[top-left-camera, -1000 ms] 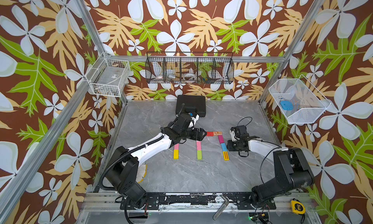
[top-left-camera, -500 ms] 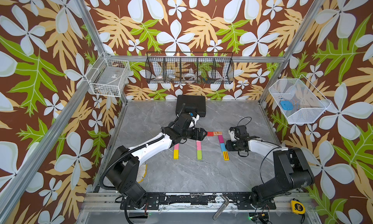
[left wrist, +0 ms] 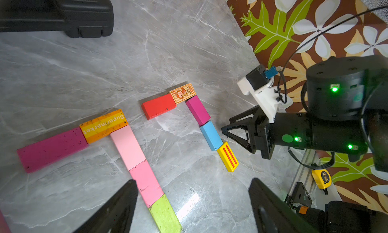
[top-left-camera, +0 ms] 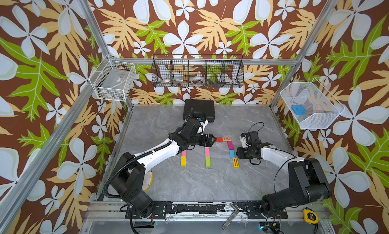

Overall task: Assemble the number 7 with building blocks
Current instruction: Adjust the building block at the center of the board.

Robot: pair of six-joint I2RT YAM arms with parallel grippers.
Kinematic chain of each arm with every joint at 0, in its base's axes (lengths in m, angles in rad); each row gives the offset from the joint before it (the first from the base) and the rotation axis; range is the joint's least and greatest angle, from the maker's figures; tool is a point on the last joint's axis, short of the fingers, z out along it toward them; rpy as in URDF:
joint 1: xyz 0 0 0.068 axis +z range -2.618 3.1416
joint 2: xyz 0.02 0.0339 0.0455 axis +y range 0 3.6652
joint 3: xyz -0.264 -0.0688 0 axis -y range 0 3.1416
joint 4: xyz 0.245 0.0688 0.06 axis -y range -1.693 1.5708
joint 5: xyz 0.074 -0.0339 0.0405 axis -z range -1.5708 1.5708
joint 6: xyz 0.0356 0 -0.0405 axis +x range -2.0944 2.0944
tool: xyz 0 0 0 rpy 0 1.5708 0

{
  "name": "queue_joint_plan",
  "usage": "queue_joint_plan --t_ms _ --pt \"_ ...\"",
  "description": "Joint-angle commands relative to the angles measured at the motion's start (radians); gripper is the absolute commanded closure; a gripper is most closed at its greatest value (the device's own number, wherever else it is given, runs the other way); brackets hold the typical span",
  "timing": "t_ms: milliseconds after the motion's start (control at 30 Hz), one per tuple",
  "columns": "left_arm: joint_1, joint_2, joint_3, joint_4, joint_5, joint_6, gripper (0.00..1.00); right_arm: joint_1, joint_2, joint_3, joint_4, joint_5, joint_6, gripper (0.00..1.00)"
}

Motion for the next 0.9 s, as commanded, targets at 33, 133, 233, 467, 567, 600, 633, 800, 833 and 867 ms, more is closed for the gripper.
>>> queue_joint_plan --t_ms 33,133,233,467,567,600,633,800,833,867 --pt "-0.002 -0.004 0.006 0.013 0.013 0.015 0.15 0.003 -0.035 -0.031 -0.046 0.069 0.065 0.57" --pt "-0.002 0.001 0.007 0.014 0.021 0.02 0.15 0.012 -0.05 -0.066 -0.049 0.072 0.086 0.57" --pt "-0.002 0.001 0.005 0.016 0.027 0.025 0.15 0.045 -0.056 -0.071 -0.05 0.073 0.1 0.56" --pt "-0.002 -0.012 -0.004 0.016 0.027 0.032 0.15 0.091 -0.038 -0.073 -0.046 0.066 0.119 0.56" --pt "-0.002 -0.015 -0.007 0.012 0.028 0.032 0.15 0.091 -0.047 -0.079 -0.04 0.069 0.128 0.56" --pt "-0.002 -0.016 -0.008 0.012 0.027 0.034 0.14 0.091 -0.051 -0.079 -0.041 0.073 0.13 0.56" --pt "-0.002 -0.017 -0.009 0.012 0.028 0.033 0.15 0.092 -0.055 -0.08 -0.042 0.075 0.132 0.56" --pt "-0.002 -0.019 -0.009 0.009 0.03 0.034 0.15 0.094 -0.102 -0.107 -0.062 0.111 0.185 0.55" --pt "-0.002 -0.017 -0.008 0.007 0.029 0.035 0.15 0.105 -0.119 -0.115 -0.068 0.125 0.203 0.55" --pt "-0.002 -0.017 -0.007 0.007 0.03 0.037 0.15 0.114 -0.13 -0.121 -0.078 0.147 0.219 0.55"
